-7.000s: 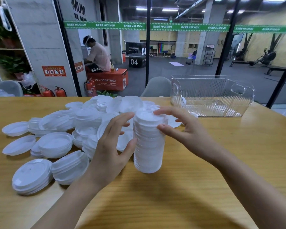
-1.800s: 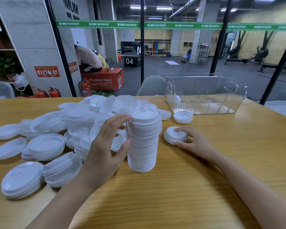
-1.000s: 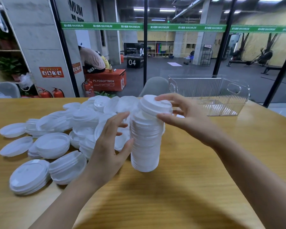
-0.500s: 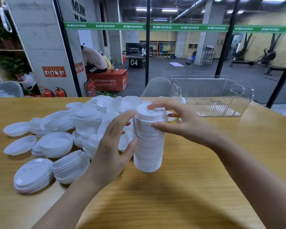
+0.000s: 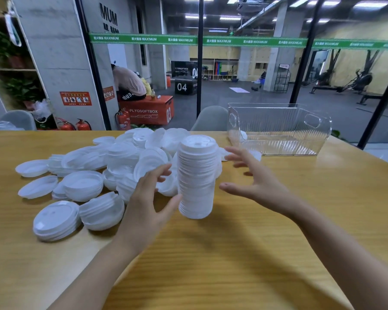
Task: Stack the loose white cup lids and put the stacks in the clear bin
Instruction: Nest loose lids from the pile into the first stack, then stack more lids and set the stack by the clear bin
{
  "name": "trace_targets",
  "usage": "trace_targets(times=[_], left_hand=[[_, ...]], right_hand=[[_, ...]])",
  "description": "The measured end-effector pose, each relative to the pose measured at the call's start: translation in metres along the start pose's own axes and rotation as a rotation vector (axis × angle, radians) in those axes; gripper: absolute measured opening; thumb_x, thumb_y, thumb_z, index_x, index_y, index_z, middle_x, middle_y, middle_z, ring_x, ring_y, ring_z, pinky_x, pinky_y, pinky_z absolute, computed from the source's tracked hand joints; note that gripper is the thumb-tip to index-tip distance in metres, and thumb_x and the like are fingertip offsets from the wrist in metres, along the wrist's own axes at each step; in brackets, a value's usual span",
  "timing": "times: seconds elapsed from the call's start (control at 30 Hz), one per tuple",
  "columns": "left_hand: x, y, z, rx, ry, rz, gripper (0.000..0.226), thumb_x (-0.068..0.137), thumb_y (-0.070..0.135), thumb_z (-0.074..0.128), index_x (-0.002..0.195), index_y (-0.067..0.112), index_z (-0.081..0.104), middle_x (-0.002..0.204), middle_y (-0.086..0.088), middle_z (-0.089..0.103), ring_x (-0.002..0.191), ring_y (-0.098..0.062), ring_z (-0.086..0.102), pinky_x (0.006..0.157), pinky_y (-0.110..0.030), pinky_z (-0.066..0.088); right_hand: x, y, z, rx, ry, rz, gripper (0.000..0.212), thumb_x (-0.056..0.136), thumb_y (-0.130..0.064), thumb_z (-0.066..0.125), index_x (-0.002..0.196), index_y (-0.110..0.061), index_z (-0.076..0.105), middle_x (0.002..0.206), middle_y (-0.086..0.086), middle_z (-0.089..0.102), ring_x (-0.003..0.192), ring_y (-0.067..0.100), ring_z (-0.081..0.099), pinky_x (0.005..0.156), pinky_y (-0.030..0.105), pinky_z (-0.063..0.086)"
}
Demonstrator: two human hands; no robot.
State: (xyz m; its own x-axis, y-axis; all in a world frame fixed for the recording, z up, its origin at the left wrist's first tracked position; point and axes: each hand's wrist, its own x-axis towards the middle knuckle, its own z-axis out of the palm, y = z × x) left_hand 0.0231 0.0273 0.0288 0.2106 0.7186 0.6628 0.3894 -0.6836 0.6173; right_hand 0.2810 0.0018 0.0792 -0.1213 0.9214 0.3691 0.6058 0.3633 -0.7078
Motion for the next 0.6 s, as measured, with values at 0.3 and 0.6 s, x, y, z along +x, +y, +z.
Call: trace_targets(times=[0.3, 0.6], left_hand=[[-0.022, -0.004, 0.021, 0.249, -0.181, -0.154, 0.073, 0.082, 0.037, 0.075, 0.144, 0.019, 0.039, 0.128, 0.001, 0.057, 0.125, -0.019, 0.045, 0.103, -0.033, 0.038], [-0.012, -0.017, 0.030, 0.309, -0.273, -0.310, 0.086, 0.077, 0.038, 0.081, 0.145, 0.017, 0.033, 0.132, -0.008, 0.059, 0.128, -0.028, 0.048, 0.106, -0.045, 0.040]], right_hand=[[-0.035, 0.042, 0.063, -0.213, 0.043, 0.133, 0.095, 0.075, -0.049, 0.078, 0.151, -0.031, 0.024, 0.134, -0.003, 0.050, 0.129, 0.023, 0.042, 0.107, 0.043, 0.035], [-0.029, 0.031, 0.070, -0.283, -0.032, 0.193, 0.096, 0.079, -0.046, 0.076, 0.153, -0.029, 0.017, 0.136, 0.004, 0.054, 0.135, 0.025, 0.035, 0.109, 0.047, 0.032]])
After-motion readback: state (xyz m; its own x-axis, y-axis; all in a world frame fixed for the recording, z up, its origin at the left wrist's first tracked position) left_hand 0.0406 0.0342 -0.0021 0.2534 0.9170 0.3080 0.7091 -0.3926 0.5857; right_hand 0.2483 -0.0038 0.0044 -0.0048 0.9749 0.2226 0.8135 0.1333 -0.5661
